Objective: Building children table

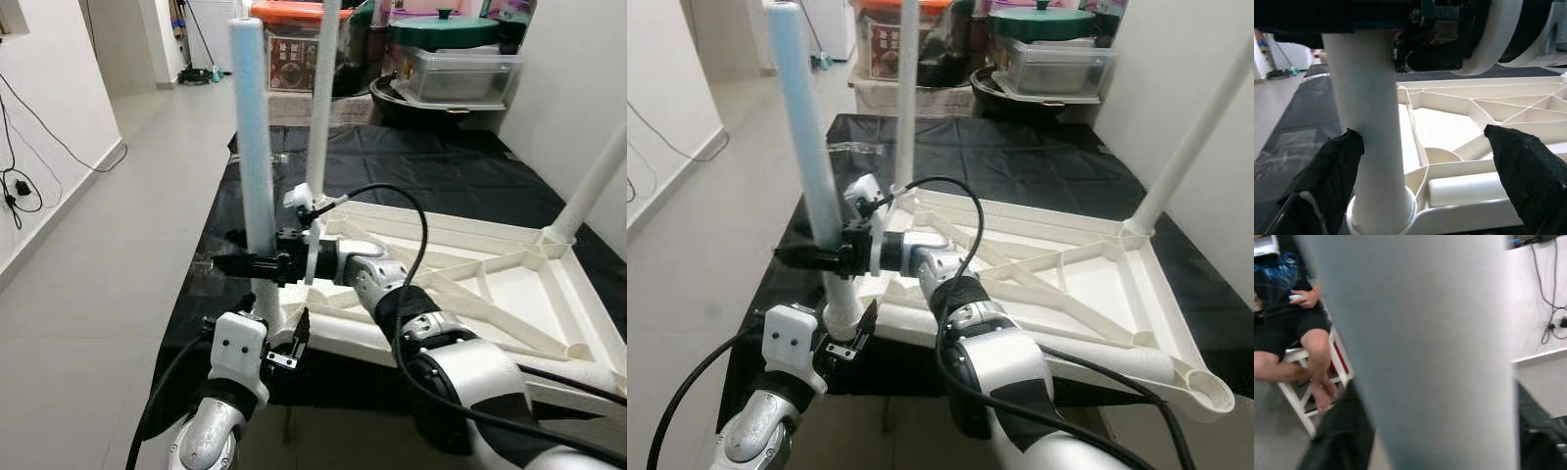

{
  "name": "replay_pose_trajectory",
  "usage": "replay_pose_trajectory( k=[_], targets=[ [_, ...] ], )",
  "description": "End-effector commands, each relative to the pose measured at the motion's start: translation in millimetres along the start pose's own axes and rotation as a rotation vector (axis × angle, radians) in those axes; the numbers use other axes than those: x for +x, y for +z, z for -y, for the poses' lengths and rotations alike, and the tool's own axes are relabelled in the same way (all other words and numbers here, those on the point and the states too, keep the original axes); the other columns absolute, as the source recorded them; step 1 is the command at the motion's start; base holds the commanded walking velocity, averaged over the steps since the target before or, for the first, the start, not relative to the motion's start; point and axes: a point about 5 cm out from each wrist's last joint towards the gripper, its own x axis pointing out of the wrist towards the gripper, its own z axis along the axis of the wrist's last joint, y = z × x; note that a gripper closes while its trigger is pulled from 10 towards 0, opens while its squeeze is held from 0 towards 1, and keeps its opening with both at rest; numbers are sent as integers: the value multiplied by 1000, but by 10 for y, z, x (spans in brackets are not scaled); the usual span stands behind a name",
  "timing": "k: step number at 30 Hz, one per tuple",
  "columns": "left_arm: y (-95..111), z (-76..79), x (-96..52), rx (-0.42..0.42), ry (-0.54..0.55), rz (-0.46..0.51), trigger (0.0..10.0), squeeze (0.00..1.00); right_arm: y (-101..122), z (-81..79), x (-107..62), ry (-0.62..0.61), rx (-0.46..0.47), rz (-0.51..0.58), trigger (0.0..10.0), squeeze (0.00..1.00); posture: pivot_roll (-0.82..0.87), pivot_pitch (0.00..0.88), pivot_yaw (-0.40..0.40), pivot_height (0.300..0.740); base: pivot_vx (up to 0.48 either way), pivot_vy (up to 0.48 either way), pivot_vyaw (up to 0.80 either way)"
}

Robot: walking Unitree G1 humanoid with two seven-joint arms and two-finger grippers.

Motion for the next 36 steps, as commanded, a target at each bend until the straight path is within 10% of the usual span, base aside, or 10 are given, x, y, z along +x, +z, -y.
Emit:
replay_pose_trajectory(
  k=[1,8,21,28,29,30,31,33,34,36],
  targets=[
    [-6,16,-6,8,-4,-1,10000,0,-16,-68,129,55,-4,-18,0,0,28,0,-69,740,0,0,0],
    [-10,15,-7,7,-4,-2,10000,0,-2,-29,139,-35,7,33,0,0,25,0,-66,740,0,0,0],
    [-20,29,-11,2,-12,-6,10000,0,3,466,-416,-1386,54,197,0,0,14,0,-59,740,0,0,0],
    [-19,29,-10,2,-10,-7,10000,0,-74,395,-276,-1452,129,235,0,0,12,0,-60,740,0,0,0],
    [-19,28,-10,2,-9,-7,10000,0,-87,359,-181,-1428,150,247,2941,0,12,0,-62,740,0,0,0],
    [-19,28,-10,2,-9,-7,10000,0,-87,359,-181,-1428,150,247,2941,0,12,0,-62,740,0,0,0],
    [-19,26,-11,2,-8,-7,10000,0,-87,330,-99,-1386,150,250,10000,0,12,0,-62,740,0,0,0],
    [-19,26,-12,2,-8,-7,10000,0,-85,310,-47,-1361,147,250,10000,0,13,0,-64,740,0,0,0],
    [-19,25,-13,2,-6,-7,10000,0,-69,290,-3,-1315,132,266,10000,1000,13,0,-64,740,0,0,0],
    [-19,24,-14,2,-6,-7,10000,0,-43,273,10,-1279,97,290,10000,1000,13,0,-64,740,0,0,0]
  ],
)
